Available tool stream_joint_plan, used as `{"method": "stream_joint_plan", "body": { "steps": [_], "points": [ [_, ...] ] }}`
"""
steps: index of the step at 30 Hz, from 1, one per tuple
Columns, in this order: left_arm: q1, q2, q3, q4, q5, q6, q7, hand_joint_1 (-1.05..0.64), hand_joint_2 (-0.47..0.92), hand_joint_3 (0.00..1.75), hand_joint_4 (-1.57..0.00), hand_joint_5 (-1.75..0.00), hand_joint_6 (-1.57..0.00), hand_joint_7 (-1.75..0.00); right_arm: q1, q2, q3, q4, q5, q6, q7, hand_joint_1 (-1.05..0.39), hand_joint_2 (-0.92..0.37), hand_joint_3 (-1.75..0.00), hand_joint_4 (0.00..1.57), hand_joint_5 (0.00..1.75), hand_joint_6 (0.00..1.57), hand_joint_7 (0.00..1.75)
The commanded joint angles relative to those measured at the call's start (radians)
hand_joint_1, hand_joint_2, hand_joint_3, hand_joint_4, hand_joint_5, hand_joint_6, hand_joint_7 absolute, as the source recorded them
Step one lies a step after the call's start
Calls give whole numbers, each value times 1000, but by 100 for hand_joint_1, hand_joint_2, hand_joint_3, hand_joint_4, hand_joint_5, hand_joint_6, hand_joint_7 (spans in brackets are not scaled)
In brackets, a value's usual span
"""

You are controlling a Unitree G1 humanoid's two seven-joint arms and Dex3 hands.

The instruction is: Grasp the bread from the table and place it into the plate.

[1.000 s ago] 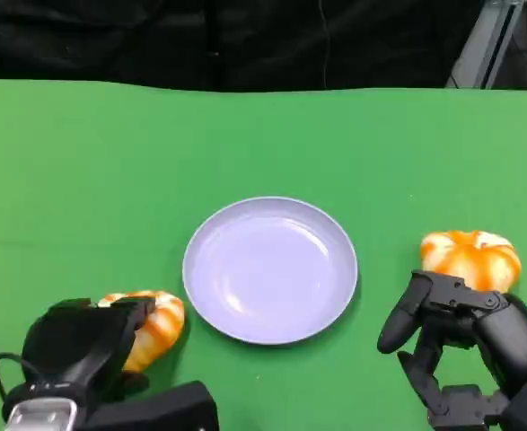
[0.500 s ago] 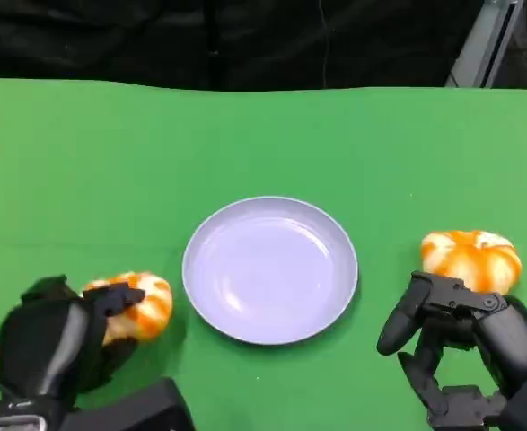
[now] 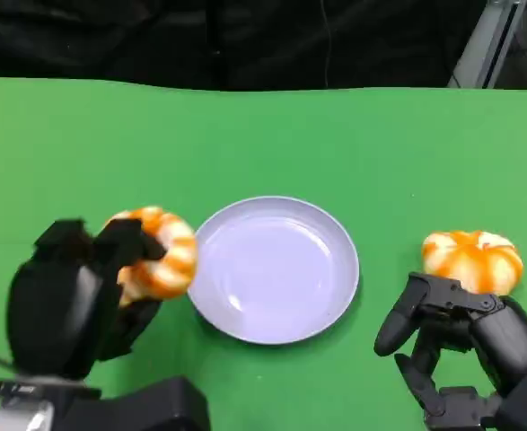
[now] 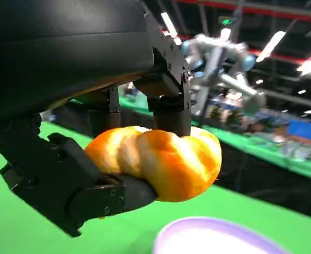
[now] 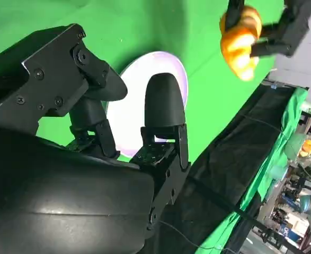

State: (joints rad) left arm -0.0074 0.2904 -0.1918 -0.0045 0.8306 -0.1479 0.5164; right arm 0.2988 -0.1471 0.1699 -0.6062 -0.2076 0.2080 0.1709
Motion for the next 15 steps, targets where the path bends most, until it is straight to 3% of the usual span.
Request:
{"method": "stream_joint_plan", "body": {
  "steps": [1, 5, 9, 15],
  "points": [
    [-84, -3, -38, 38, 15, -25, -6, -20, 37, 133, -92, -175, -78, -154, 5, -7, -4, -22, -2, 16, -3, 6, -45, -115, 71, 161, 69, 137],
    [-153, -20, -76, 86, 32, -23, -10, -19, 33, 133, -93, -175, -78, -155, 8, -9, -7, -22, -1, 10, -5, 6, -45, -115, 72, 160, 69, 136],
    [-234, -42, -120, 157, 36, -35, -16, -21, 37, 127, -93, -175, -71, -172, 11, -14, -11, -19, 0, 1, -4, 6, -45, -116, 73, 160, 70, 136],
    [-351, -91, -182, 288, 29, -41, -20, -19, 38, 125, -92, -175, -71, -175, 16, -13, -15, -15, 8, -14, -4, 6, -45, -116, 75, 161, 70, 137]
  ]
}}
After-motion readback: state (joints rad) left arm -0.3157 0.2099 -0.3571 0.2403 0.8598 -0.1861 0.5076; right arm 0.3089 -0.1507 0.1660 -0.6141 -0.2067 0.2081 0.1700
